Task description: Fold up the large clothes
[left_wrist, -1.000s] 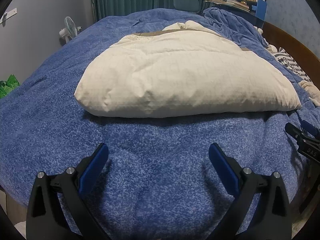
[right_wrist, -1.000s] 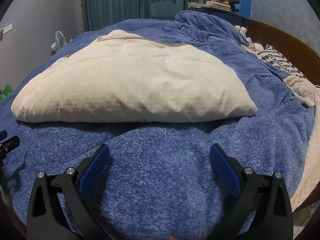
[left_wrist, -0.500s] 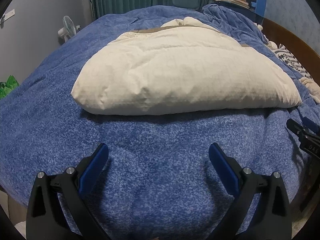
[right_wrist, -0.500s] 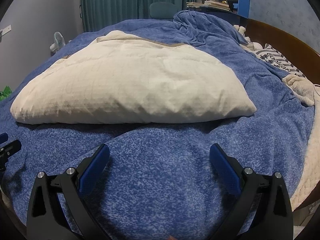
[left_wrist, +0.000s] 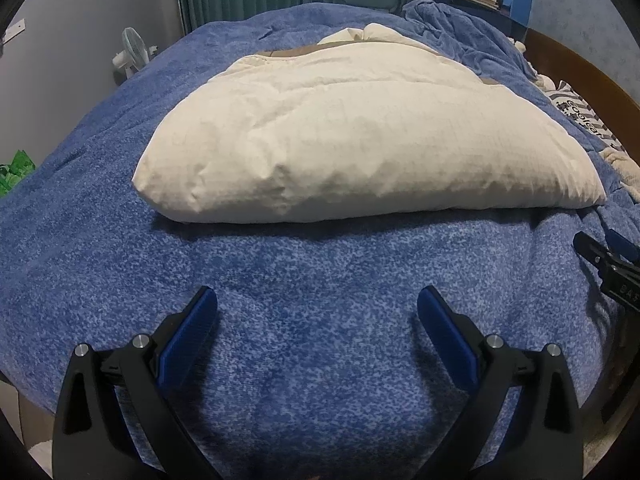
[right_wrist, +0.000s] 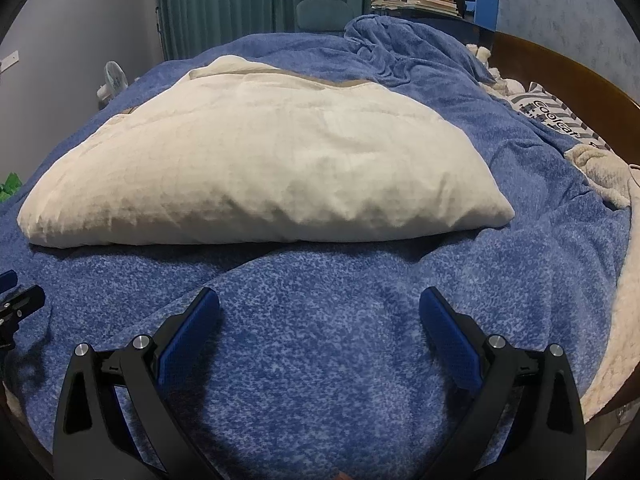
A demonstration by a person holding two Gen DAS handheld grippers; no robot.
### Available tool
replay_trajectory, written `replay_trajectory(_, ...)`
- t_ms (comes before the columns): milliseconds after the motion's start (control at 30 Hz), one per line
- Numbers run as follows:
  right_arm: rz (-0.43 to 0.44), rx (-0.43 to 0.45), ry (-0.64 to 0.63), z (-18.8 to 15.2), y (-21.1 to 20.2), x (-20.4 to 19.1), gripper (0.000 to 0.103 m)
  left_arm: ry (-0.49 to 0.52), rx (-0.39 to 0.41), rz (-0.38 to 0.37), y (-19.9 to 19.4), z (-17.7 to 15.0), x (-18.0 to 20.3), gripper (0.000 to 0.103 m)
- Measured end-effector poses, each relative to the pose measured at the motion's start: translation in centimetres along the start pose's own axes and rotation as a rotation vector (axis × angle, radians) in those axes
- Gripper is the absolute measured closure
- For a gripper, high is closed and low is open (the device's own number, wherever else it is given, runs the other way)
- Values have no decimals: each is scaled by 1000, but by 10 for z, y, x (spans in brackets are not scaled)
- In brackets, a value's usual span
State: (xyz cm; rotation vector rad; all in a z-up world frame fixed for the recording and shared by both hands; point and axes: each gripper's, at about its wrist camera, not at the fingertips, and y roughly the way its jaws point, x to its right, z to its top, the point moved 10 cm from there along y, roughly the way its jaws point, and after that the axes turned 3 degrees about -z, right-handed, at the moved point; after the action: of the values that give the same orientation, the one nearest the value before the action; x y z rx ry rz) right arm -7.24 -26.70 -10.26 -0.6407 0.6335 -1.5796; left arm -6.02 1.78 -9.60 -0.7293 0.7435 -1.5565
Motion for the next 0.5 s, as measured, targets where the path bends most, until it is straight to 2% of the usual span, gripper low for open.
replay_trajectory(300, -7, -3, -1, -2, 1, -2, 6, -14, 1, -13, -1, 1, -1, 7)
replay_trajectory(500, -13, -5, -5, -3, 2, -2, 6, -31, -39, -34, 5, -3, 0, 7)
